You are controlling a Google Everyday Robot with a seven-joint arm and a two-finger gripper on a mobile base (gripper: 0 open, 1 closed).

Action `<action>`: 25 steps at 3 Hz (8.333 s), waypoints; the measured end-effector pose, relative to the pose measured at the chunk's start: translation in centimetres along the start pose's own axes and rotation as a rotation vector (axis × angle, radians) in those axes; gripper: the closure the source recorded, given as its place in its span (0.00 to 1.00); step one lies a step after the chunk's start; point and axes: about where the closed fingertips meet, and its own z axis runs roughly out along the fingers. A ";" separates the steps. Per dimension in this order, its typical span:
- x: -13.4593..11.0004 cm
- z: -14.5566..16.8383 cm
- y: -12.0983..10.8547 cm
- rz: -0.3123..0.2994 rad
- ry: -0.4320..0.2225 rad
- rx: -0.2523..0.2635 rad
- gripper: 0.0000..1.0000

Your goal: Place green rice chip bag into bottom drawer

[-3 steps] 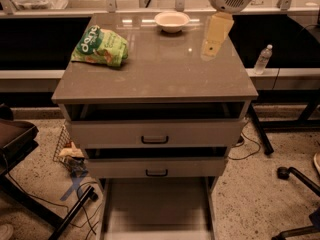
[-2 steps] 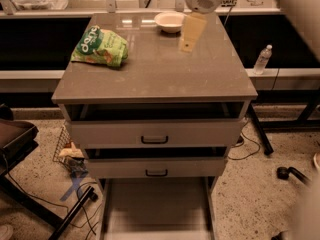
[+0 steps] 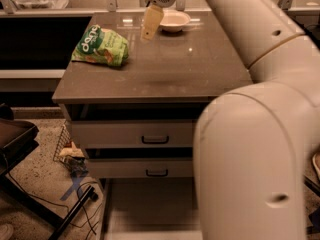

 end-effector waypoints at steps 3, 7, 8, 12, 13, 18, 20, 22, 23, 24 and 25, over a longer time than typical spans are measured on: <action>-10.9 10.3 4.7 0.069 -0.142 -0.243 0.02; -13.4 15.8 8.4 0.073 -0.116 -0.348 0.95; -13.5 16.1 8.5 0.073 -0.116 -0.349 1.00; -6.3 -6.8 -0.1 0.300 -0.265 0.011 1.00; -8.6 -16.8 1.6 0.380 -0.417 0.109 1.00; 15.9 -10.0 25.1 0.707 -0.085 -0.095 1.00; 23.5 -3.0 34.0 0.864 -0.048 -0.187 1.00; 28.5 5.6 42.7 0.891 -0.058 -0.326 1.00; 28.7 6.0 42.9 0.892 -0.060 -0.327 1.00; 30.1 9.6 45.0 0.906 -0.090 -0.340 1.00; 33.1 13.9 47.8 0.947 -0.156 -0.323 1.00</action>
Offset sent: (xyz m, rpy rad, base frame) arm 0.0450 0.1530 -0.0400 0.1773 0.2125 0.1194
